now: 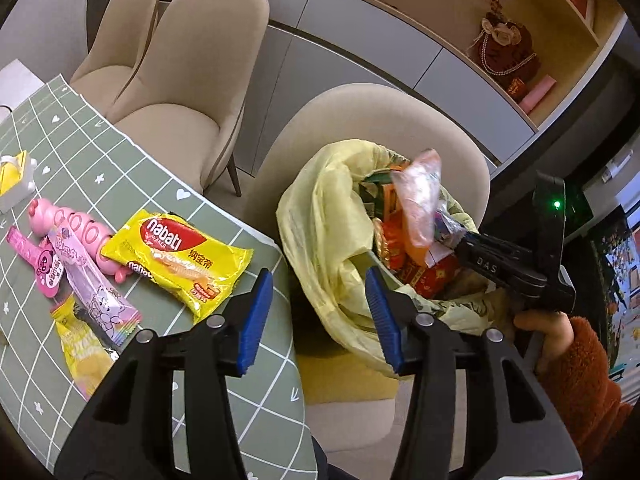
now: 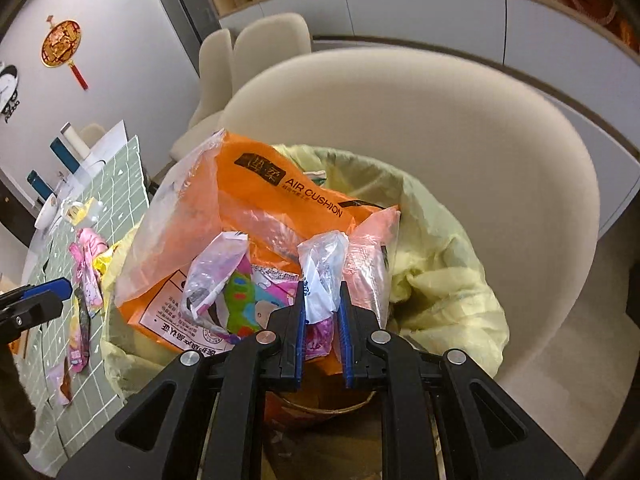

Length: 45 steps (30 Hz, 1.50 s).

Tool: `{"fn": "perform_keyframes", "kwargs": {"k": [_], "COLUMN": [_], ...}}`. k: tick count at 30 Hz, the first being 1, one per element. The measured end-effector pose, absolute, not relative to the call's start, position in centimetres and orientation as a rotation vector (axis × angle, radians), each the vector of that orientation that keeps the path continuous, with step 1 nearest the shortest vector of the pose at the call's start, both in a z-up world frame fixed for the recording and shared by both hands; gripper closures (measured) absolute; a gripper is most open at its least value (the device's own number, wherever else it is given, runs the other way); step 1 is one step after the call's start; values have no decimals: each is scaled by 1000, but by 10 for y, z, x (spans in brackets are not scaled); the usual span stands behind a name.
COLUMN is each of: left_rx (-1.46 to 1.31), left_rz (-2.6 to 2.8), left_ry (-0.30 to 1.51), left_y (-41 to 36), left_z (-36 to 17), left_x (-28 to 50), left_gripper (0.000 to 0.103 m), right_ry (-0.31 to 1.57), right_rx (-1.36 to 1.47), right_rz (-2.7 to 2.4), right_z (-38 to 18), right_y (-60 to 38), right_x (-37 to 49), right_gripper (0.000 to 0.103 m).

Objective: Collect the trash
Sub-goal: 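Carry the orange bag and candy packet to the yellow bag and open both tools, then grasp the dark grey tape strip with the left tool while the right tool grasps the purple packet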

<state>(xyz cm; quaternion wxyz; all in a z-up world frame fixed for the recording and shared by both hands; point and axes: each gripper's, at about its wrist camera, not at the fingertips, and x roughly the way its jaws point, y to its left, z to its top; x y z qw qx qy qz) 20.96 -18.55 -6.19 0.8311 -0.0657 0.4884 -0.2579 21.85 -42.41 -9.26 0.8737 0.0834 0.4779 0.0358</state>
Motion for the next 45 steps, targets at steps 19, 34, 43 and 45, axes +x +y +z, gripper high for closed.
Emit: {"fn": "perform_keyframes", "kwargs": {"k": [19, 34, 43, 45], "left_rx": [-122, -130, -150, -154], "left_rz": [-534, -443, -395, -382], "left_ry": [971, 945, 936, 929], "left_y": [-160, -103, -73, -63], "left_z": [-53, -46, -45, -46], "left_x": [175, 132, 128, 127], "left_gripper": [53, 52, 52, 52], "right_ry": [810, 796, 927, 912], "right_rx": [11, 128, 221, 211], "right_rz": [-32, -30, -26, -21], "right_z": [-43, -34, -69, -66], "right_y": [-395, -378, -379, -376], "right_x": [146, 131, 172, 168], "right_gripper": [68, 56, 63, 63]}}
